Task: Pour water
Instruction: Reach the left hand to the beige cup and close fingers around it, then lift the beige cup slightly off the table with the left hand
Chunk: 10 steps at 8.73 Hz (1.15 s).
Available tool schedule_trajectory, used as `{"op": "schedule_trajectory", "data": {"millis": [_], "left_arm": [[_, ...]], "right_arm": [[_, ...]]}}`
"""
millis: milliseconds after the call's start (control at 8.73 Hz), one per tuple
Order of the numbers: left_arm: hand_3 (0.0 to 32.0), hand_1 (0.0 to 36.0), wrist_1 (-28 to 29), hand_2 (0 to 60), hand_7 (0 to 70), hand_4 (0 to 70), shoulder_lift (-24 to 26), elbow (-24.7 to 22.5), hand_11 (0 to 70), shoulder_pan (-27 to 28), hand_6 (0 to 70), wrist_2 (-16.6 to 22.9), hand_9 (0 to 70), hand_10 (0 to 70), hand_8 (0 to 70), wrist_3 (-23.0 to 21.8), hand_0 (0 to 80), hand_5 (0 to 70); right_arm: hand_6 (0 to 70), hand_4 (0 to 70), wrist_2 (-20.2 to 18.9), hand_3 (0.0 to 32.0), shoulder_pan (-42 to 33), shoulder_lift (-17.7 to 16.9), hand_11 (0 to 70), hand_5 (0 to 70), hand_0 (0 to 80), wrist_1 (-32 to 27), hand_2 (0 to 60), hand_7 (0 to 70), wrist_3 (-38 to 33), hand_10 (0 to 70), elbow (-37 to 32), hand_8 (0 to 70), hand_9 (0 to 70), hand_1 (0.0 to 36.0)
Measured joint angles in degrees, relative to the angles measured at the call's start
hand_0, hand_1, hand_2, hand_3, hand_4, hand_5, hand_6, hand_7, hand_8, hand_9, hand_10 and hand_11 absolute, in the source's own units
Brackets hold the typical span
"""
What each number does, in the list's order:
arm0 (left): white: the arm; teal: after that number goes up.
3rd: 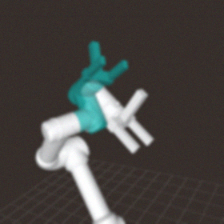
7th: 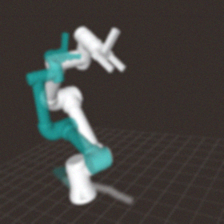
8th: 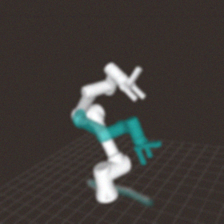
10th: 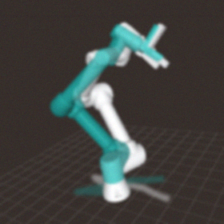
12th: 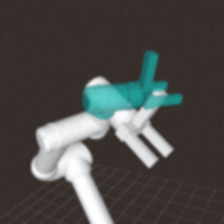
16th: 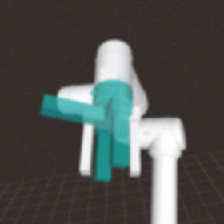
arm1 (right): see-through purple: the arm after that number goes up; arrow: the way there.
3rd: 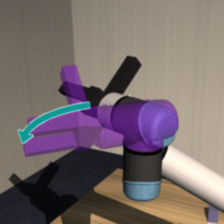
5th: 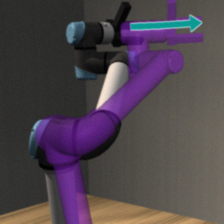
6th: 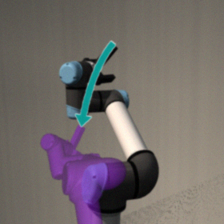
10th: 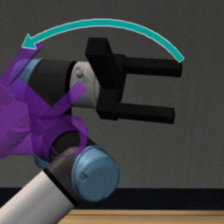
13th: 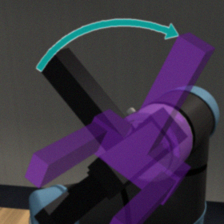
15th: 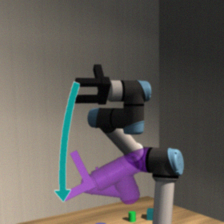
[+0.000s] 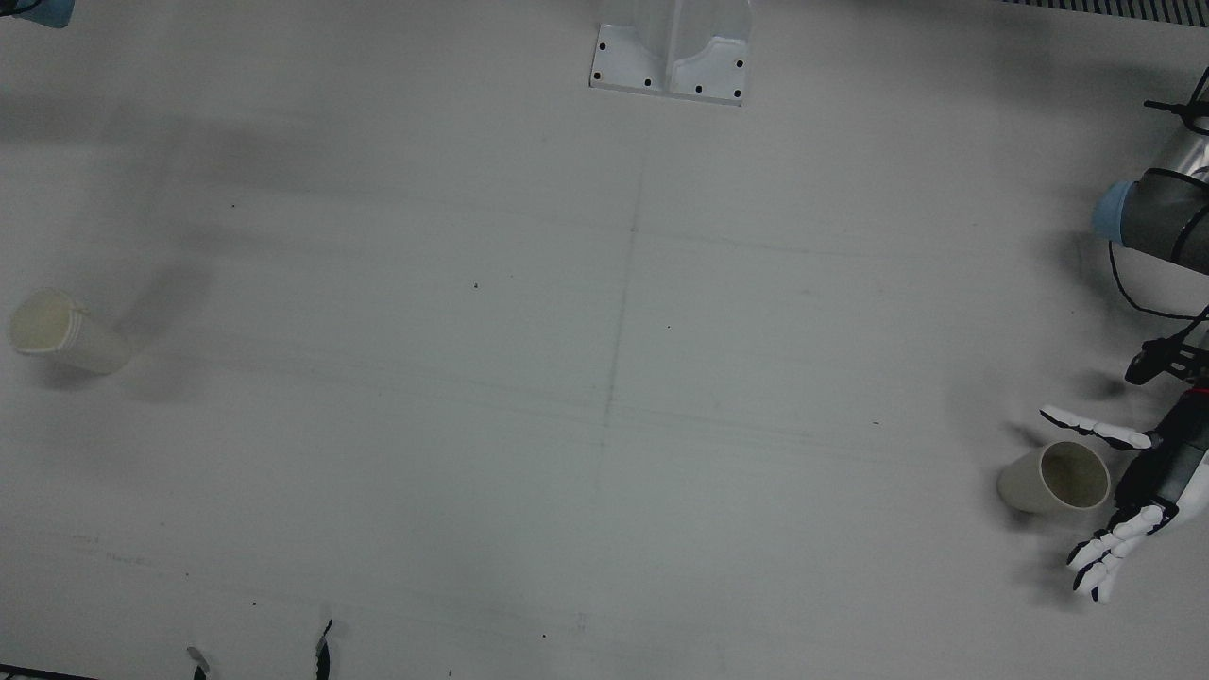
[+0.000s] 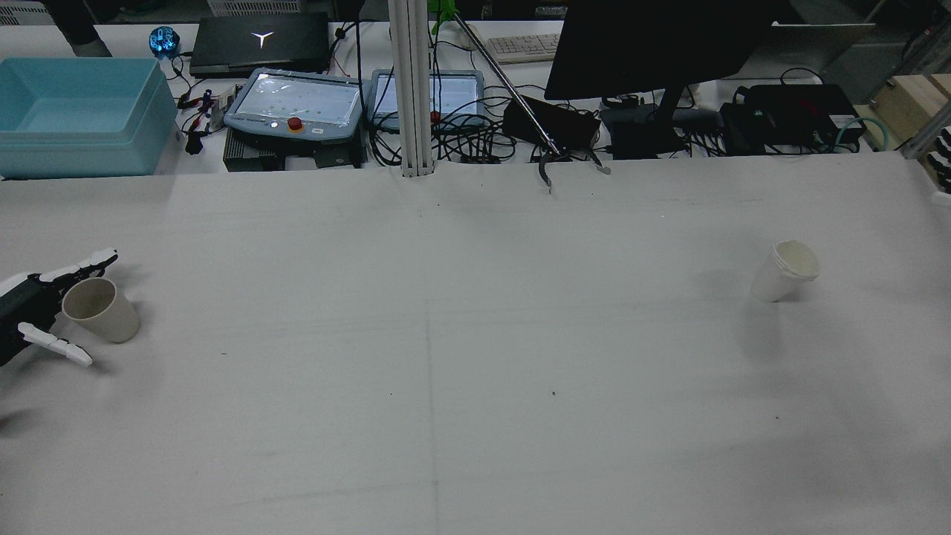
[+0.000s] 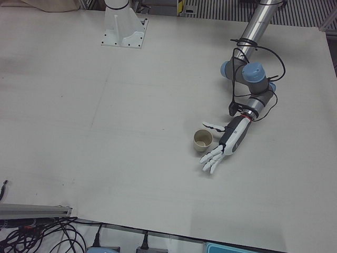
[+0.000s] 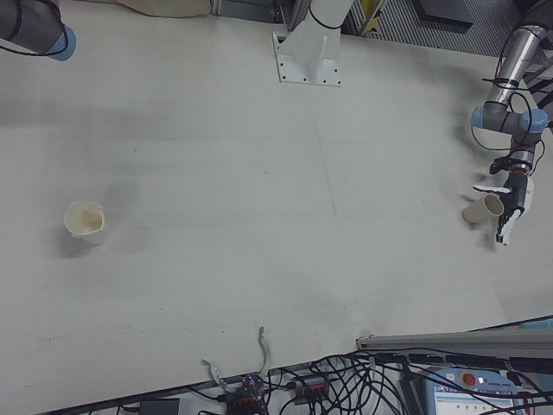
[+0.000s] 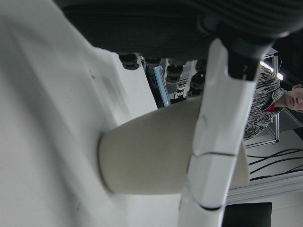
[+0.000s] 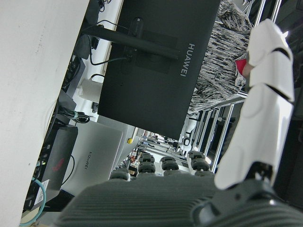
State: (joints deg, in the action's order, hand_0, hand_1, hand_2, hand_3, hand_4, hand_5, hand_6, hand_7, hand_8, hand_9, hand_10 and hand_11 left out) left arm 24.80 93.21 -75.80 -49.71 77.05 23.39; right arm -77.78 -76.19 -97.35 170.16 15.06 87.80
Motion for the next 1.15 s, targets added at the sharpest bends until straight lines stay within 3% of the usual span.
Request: {"op": "schedule_trajectory", "data": {"millis": [229, 344, 458, 802, 916, 1031, 1145], "left_arm": [[0.0, 25.4, -0.29, 0.0, 6.6, 28.4, 0.32, -0.31, 6.4, 1.76, 9.8, -1.16, 0.0, 2.2, 0.9, -0.13, 80.0, 0.0], [0.0, 29.3, -0.41, 0.0, 7.4, 26.2, 0.46, -0.78, 7.5, 2.11, 10.3, -1.68, 0.0, 2.7, 1.0, -0.41, 80.0, 16.0], [0.0, 35.2, -0.44, 0.0, 8.8, 20.4, 0.63, -1.12, 9.4, 2.28, 11.3, -2.85, 0.3, 3.8, 1.5, -1.46, 80.0, 70.0], [0.0, 36.0, -1.52, 4.3, 14.0, 38.2, 1.52, -1.54, 12.4, 3.08, 14.5, -6.77, 1.4, 5.8, 3.3, -5.95, 80.0, 70.0], [0.0, 36.0, -2.10, 8.2, 15.5, 47.8, 1.67, -1.62, 13.2, 3.16, 15.4, -7.21, 2.1, 6.5, 3.9, -6.60, 80.0, 70.0], [0.0, 36.0, -2.70, 7.9, 16.6, 55.5, 1.75, -1.67, 14.0, 3.22, 16.2, -7.41, 3.0, 6.9, 4.7, -7.23, 80.0, 70.0], [0.0, 36.0, -3.46, 16.1, 17.1, 59.4, 1.77, -1.77, 14.8, 3.41, 16.6, -7.51, 3.5, 7.3, 5.2, -8.10, 80.0, 70.0]], "right_arm": [[6.5, 0.0, 0.00, 3.0, -0.06, -0.22, 0.0, 5.4, 49.5, -0.03, 13.0, 0.9, -0.02, 0.0, 0.00, 5.2, 7.3, 18.8], [6.3, 0.0, -0.01, 2.6, -0.08, -0.50, 0.0, 5.4, 49.2, -0.09, 13.1, 0.6, -0.03, 0.0, 0.00, 5.0, 7.0, 18.8], [6.1, 0.0, -0.01, 2.4, -0.12, -0.70, 0.0, 5.3, 49.3, -0.13, 12.8, 0.3, -0.03, 0.0, 0.00, 4.9, 6.9, 18.7], [6.1, 0.0, 0.07, 2.2, -0.15, -0.89, 0.0, 5.3, 49.3, -0.17, 13.0, 0.2, -0.03, 0.0, -0.07, 5.2, 7.2, 18.7], [6.2, 0.0, 0.07, 2.0, -0.16, -0.91, 0.0, 5.4, 49.3, -0.18, 13.1, 0.1, -0.03, 0.0, -0.12, 5.2, 7.2, 18.7], [6.0, 0.0, 0.08, 2.0, -0.17, -0.91, 0.0, 5.3, 49.1, -0.18, 13.2, 0.0, -0.03, 0.0, -0.18, 4.9, 6.9, 18.7], [5.9, 0.0, 0.08, 1.6, -0.18, -0.91, 0.0, 5.3, 49.2, -0.18, 13.0, 0.0, -0.09, 0.0, -0.21, 5.1, 7.2, 18.7]]}}
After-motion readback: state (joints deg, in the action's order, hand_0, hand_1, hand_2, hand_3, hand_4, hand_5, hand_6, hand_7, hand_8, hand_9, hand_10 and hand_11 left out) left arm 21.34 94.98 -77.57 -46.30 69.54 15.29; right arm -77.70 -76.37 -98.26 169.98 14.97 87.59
